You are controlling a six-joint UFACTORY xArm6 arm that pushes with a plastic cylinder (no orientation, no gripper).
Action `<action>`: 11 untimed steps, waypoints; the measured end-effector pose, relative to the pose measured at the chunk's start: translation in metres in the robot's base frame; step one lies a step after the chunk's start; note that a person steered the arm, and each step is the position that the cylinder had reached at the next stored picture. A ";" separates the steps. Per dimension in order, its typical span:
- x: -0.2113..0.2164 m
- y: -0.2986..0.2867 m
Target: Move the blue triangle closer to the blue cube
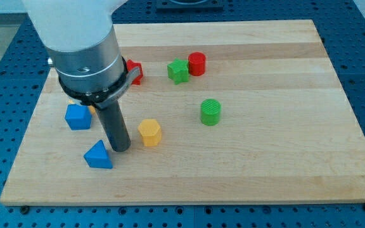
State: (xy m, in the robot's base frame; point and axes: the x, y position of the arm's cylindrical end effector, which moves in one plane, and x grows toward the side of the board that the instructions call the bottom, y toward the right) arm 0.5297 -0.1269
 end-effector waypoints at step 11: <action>-0.001 -0.098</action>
